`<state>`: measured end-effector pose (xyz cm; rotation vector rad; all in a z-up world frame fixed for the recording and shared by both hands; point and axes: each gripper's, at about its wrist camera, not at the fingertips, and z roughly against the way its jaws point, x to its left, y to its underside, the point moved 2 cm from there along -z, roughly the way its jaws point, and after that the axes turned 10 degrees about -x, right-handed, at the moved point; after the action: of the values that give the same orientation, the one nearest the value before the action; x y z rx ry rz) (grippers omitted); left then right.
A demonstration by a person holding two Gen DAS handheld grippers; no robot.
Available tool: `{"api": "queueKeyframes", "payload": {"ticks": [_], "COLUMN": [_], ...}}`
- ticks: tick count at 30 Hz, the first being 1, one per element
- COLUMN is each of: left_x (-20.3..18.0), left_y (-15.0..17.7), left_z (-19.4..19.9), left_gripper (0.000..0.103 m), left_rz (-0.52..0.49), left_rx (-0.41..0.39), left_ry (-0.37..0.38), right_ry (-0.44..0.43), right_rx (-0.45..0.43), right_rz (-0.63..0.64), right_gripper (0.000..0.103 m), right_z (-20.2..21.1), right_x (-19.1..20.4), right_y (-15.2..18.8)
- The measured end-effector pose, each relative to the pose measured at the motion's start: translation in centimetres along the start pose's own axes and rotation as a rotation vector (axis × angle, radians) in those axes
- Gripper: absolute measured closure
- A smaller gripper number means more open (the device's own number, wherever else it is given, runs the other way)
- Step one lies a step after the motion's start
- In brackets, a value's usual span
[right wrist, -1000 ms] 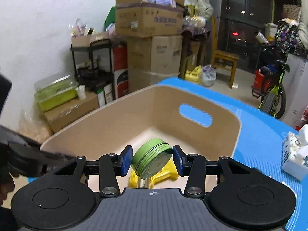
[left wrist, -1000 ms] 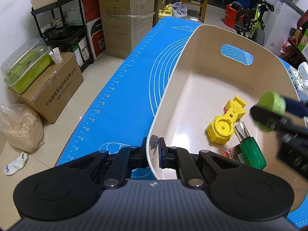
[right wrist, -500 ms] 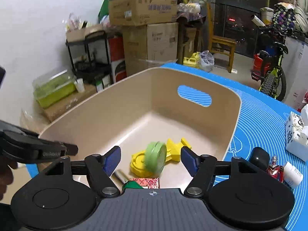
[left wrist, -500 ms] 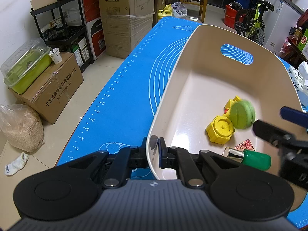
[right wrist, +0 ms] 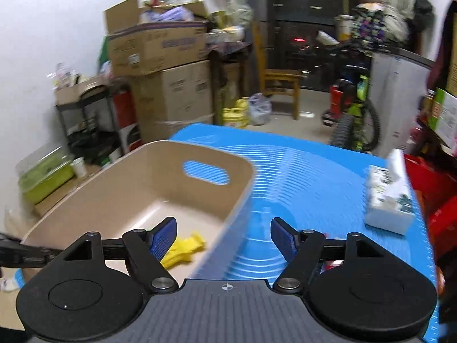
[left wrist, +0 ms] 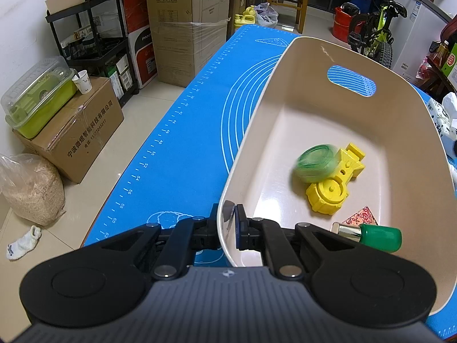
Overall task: Organize rigid objects
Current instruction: 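Move the right tool back to the mat and grasp the red action figure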
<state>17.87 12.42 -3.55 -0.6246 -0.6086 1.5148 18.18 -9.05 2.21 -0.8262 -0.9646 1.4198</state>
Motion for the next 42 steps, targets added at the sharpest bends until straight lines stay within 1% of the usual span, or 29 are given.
{"api": "queueKeyframes", "payload": {"ticks": [5, 10, 14, 18, 21, 28, 29, 31, 33, 35, 42], "left_x": [0.0, 0.0, 0.0, 0.0, 0.0, 0.0, 0.0, 0.1, 0.0, 0.1, 0.0], "left_y": [0.0, 0.0, 0.1, 0.1, 0.1, 0.1, 0.2, 0.1, 0.1, 0.1, 0.0], "left_z": [0.0, 0.0, 0.1, 0.1, 0.1, 0.1, 0.1, 0.1, 0.0, 0.0, 0.1], "left_gripper": [0.092, 0.092, 0.092, 0.092, 0.092, 0.092, 0.092, 0.092, 0.092, 0.092, 0.092], "left_rz": [0.000, -0.003, -0.005, -0.004, -0.006, -0.006, -0.006, -0.008, -0.010, -0.007, -0.005], "left_rx": [0.000, 0.001, 0.001, 0.001, 0.001, 0.001, 0.001, 0.000, -0.001, 0.000, 0.001], "left_ry": [0.000, 0.000, 0.000, 0.000, 0.000, 0.002, 0.002, 0.001, 0.000, 0.000, 0.002], "right_ry": [0.090, 0.167, 0.226, 0.253, 0.254, 0.262, 0.258, 0.261, 0.262, 0.266, 0.270], "right_rx": [0.021, 0.062, 0.118, 0.167, 0.189, 0.235, 0.240, 0.233, 0.234, 0.245, 0.241], "right_rz": [-0.017, -0.051, -0.075, -0.123, -0.148, -0.111, -0.110, -0.092, -0.124, -0.100, -0.083], "right_gripper": [0.025, 0.025, 0.025, 0.026, 0.029, 0.032, 0.035, 0.037, 0.045, 0.050, 0.054], "right_z": [-0.4, -1.5, -3.4, -5.3, -6.3, -8.1, -8.3, -8.3, -8.2, -8.3, -7.0], "right_x": [-4.2, -7.8, -9.8, -11.0, -11.4, -11.4, -11.3, -10.8, -11.1, -11.0, -10.7], "right_y": [0.9, 3.1, 5.1, 6.9, 7.6, 8.6, 8.8, 8.8, 8.7, 8.5, 8.8]}}
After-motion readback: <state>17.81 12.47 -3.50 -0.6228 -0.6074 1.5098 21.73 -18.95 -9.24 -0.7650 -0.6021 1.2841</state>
